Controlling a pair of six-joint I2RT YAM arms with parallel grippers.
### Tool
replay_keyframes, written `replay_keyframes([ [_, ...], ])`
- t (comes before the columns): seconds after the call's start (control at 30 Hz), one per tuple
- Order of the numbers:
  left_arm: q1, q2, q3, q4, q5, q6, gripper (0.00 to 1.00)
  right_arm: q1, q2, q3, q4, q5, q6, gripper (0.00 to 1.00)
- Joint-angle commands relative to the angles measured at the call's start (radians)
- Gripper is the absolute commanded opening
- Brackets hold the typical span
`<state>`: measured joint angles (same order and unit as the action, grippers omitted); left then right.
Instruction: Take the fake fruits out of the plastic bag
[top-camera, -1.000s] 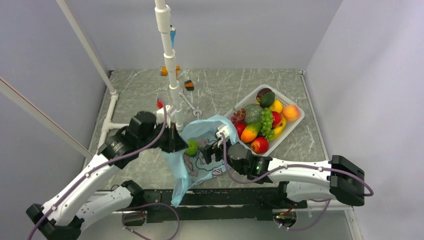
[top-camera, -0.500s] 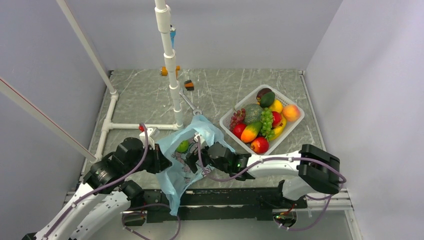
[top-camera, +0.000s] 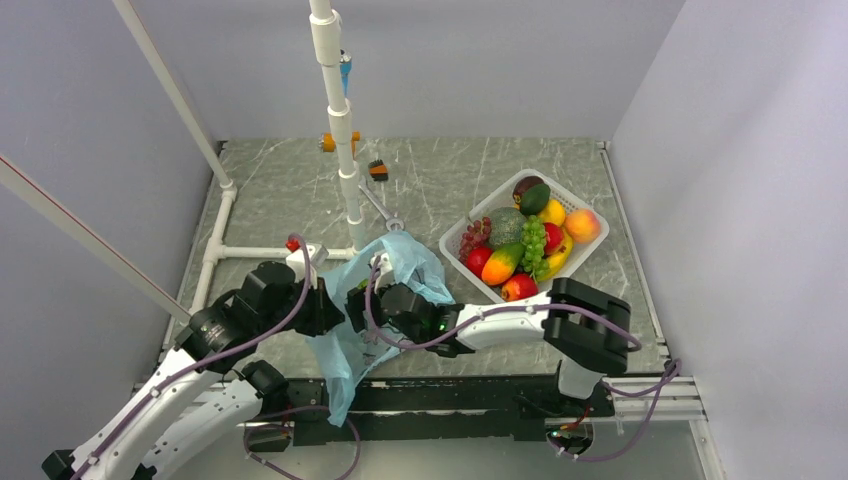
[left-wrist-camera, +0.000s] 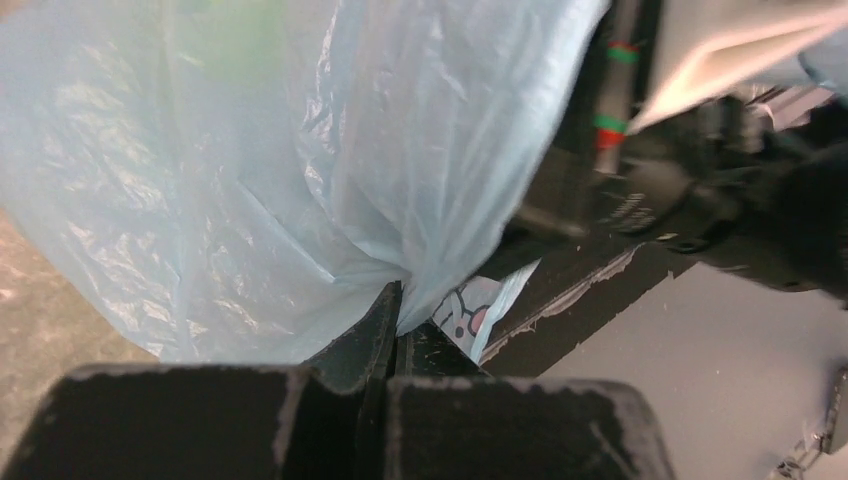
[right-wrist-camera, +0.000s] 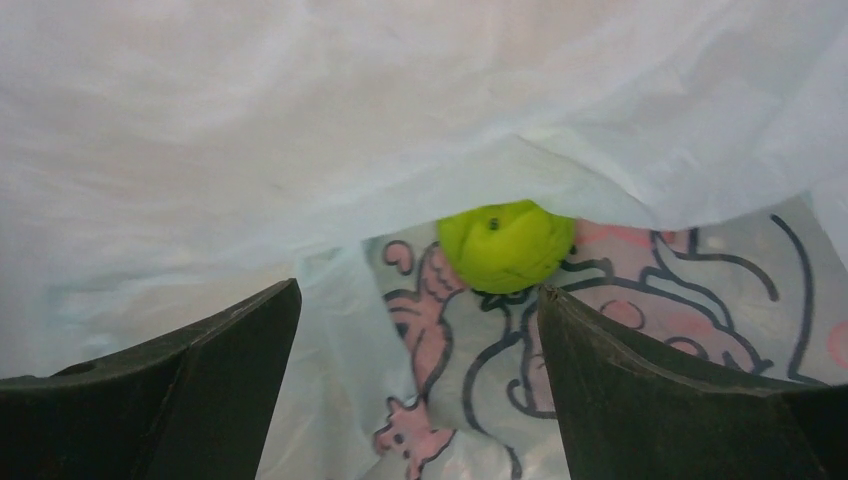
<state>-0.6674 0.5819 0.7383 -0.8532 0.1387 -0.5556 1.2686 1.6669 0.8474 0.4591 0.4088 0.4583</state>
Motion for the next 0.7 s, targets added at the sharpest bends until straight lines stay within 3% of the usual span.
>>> replay_keyframes([
  [0.0, -0.002, -0.005, 0.084, 0.049, -0.063, 0.043, 0.00, 0.005, 0.068, 0.009, 0.133, 0.157, 0.010, 0.92],
  [0.5, -0.002, -0.001, 0.070, 0.066, -0.064, 0.008, 0.00, -0.035, 0.280, 0.084, 0.334, 0.139, -0.115, 0.95],
  [0.6, -0.002, -0.006, 0.064, 0.060, -0.063, 0.004, 0.00, -0.037, 0.325, 0.119, 0.330, 0.139, -0.137, 0.93],
  [0.67, -0.003, -0.008, 0.061, 0.051, -0.064, 0.002, 0.00, -0.040, 0.340, 0.140, 0.317, 0.126, -0.146, 0.85],
])
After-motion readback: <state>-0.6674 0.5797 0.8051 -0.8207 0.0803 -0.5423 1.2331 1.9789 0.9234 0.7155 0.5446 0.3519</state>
